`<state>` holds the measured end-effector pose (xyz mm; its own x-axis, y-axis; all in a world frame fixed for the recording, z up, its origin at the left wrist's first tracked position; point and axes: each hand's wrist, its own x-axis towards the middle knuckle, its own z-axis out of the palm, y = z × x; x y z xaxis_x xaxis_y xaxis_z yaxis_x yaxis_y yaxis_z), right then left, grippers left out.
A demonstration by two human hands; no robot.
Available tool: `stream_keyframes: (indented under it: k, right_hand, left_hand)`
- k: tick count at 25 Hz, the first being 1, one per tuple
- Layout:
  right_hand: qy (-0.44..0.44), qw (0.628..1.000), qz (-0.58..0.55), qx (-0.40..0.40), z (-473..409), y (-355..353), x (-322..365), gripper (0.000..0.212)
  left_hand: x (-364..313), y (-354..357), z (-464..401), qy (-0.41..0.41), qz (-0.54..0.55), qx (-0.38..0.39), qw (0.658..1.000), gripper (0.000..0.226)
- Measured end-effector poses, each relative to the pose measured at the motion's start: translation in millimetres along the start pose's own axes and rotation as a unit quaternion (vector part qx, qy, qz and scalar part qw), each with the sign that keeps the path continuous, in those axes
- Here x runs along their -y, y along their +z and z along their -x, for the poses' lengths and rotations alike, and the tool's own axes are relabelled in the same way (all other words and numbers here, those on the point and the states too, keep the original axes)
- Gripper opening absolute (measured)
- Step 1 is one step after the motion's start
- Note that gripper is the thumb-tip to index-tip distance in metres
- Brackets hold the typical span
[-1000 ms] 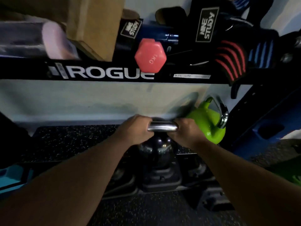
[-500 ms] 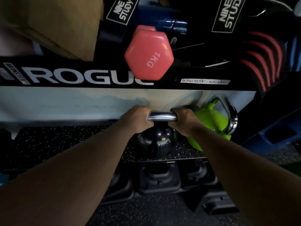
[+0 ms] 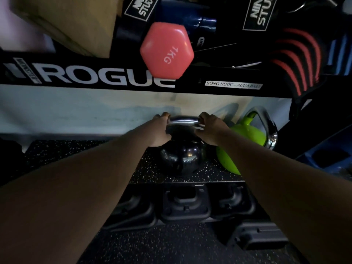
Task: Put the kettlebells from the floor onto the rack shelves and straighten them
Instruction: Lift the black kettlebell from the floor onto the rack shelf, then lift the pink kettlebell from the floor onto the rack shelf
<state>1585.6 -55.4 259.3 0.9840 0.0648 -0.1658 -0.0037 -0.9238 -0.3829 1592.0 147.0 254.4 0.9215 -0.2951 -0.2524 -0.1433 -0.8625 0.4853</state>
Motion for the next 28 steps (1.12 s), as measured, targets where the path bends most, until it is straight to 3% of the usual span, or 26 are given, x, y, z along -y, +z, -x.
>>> stream_keyframes:
  k: [3, 6, 11, 17, 23, 28]
  right_hand:
    - [-0.032, 0.999, 0.017, -0.031, 23.9, -10.4, 3.7, 0.048]
    - [-0.075, 0.995, 0.006, -0.063, 49.4, -21.7, 17.7, 0.045]
    - [-0.133, 0.99, 0.014, -0.04, 109.2, -25.0, 49.1, 0.04]
    - [-0.187, 0.979, 0.066, -0.035, 219.8, 21.2, 90.3, 0.036]
    - [-0.14, 0.982, 0.042, 0.118, 395.5, 112.4, 145.8, 0.035]
    - [-0.113, 0.966, 0.018, 0.231, 540.9, 235.3, 145.0, 0.036]
  left_hand:
    - [1.3, -3.4, 28.4, -0.013, -0.013, -0.011, 1.0, 0.081]
    - [-3.3, -10.2, 61.7, -0.018, -0.021, -0.021, 0.999, 0.082]
    - [-0.9, -20.8, 137.9, 0.006, -0.04, -0.041, 0.998, 0.063]
    - [65.6, -10.4, 279.7, 0.003, -0.075, -0.024, 0.997, 0.039]
    - [125.3, 52.4, 493.6, -0.042, -0.022, 0.028, 0.999, 0.037]
    - [156.9, 166.0, 632.9, -0.105, -0.012, 0.155, 0.982, 0.047]
